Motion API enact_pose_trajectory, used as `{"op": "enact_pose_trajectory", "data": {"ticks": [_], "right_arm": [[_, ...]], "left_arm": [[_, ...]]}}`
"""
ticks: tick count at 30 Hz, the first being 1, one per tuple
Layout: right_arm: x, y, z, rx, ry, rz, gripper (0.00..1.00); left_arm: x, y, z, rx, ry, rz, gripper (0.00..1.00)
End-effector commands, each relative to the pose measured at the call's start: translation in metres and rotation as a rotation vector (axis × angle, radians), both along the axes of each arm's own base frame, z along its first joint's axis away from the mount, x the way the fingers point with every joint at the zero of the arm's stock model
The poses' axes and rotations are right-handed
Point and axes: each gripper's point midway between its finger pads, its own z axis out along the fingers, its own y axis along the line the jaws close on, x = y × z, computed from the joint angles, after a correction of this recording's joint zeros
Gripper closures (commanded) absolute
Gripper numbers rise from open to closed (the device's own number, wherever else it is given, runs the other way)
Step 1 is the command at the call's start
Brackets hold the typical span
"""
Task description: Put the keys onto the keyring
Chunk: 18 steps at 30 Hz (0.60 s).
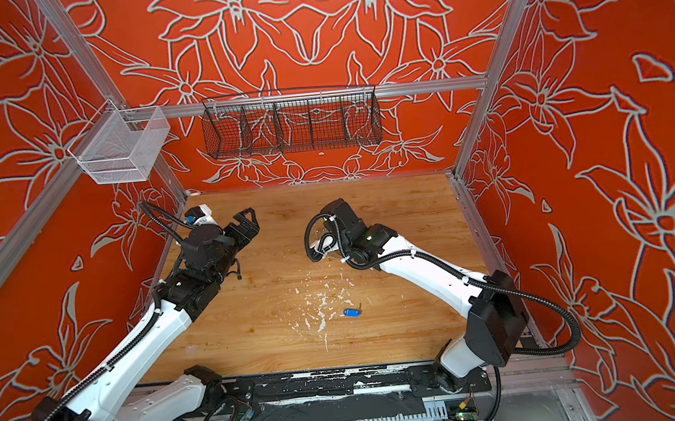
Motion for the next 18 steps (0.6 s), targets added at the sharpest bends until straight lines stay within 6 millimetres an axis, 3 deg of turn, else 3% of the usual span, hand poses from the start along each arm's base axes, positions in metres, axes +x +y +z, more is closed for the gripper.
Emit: {"op": "enact_pose_trajectory", "data": {"ticks": [1,7,11,18], "right_arm": [[0.011,0.014,0.034,-0.062,-0.134,0.105,1.0],[-0.003,0.013,0.037,-0.069,0.016,0.122,1.0],[-0.007,-0.001,0.036,-0.082,0.116,0.043,1.0],[-0.015,-0.006,0.038,-0.004,0.244,-0.08,1.0]], "left_arm": [[0.001,0.013,0.007,-0.018,0.004,0.077,0.03],[-0.005,0.021,0.013,-0.014,-0.008,0.113,0.03],[-0.008,0.024,0.01,-0.018,0.008,0.124,0.03],[-0.009,0.019,0.009,-0.025,0.023,0.093,0.03]]}}
